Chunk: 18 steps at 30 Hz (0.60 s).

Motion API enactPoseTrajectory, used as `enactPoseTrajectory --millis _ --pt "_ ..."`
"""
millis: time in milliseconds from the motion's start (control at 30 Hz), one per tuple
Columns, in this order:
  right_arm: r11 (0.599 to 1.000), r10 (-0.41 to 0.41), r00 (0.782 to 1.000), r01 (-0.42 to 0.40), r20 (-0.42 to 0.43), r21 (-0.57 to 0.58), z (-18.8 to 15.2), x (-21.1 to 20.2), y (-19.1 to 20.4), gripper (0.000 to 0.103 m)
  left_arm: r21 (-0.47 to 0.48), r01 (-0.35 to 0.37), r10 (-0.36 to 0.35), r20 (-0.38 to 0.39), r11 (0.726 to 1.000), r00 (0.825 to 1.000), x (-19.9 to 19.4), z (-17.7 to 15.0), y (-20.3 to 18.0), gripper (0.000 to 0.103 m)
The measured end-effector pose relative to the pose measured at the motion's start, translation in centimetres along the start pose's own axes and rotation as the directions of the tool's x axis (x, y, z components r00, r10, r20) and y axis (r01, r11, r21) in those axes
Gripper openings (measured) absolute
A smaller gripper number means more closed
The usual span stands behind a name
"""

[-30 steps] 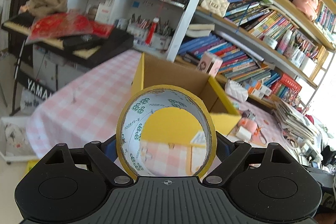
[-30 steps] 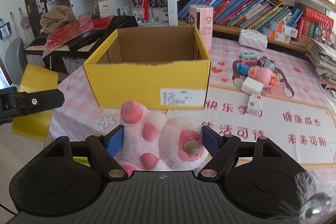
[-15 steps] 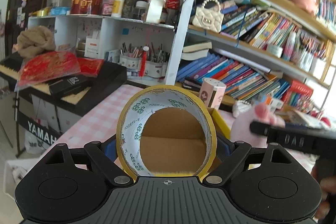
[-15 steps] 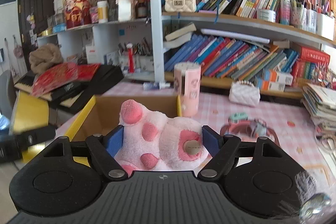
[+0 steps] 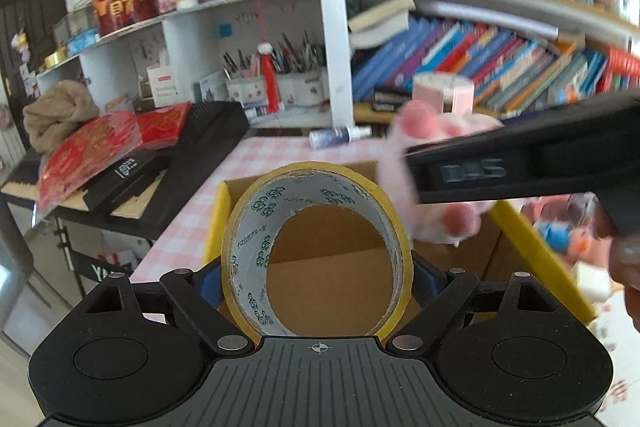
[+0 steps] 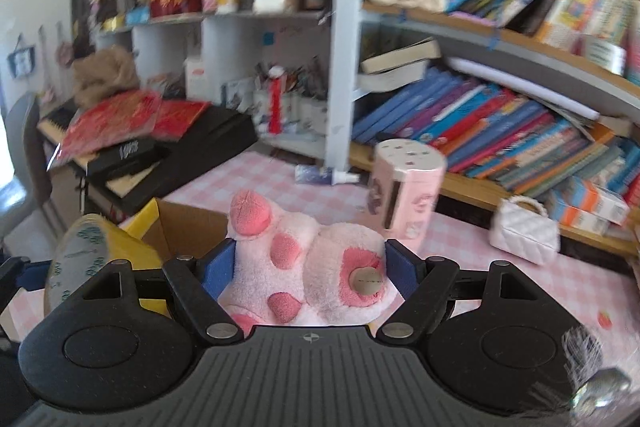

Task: Organize objects
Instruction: 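Lower tape and plush pig into the yellow box and open both tools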

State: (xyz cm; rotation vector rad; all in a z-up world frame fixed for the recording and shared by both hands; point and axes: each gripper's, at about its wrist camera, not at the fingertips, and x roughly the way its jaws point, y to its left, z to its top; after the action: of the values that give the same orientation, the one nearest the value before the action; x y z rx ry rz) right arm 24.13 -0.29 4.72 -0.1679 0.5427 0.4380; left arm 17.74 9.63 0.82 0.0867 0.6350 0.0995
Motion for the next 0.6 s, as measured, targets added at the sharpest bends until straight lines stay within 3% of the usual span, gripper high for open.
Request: enactPoseTrajectory --millis 333,500,567,600 --pt "0.987 0.113 0.978 -0.131 -0.176 -0.09 0.1 7.3 0.6 0.077 0.073 -0.063 0.072 -0.127 0.995 0.989 3.8 -0.5 -1.5 0.088" --pt "0.981 0.134 0.961 -0.164 -0.242 -0.107 0.1 9.6 0.7 0.077 0.12 -0.081 0.098 -0.149 0.989 0.984 4.4 -0.3 -2.0 0.088" --pt "0.978 0.136 0.957 -0.172 -0.257 -0.122 0.0 10.1 0.9 0.068 0.133 -0.081 0.103 -0.165 0.988 0.981 4.6 -0.2 -2.2 0.088" --pt "0.975 0.138 0.953 -0.178 -0.269 -0.131 -0.1 10.3 1.0 0.052 0.138 -0.08 0.103 -0.171 0.987 0.98 4.6 -0.2 -2.3 0.088"
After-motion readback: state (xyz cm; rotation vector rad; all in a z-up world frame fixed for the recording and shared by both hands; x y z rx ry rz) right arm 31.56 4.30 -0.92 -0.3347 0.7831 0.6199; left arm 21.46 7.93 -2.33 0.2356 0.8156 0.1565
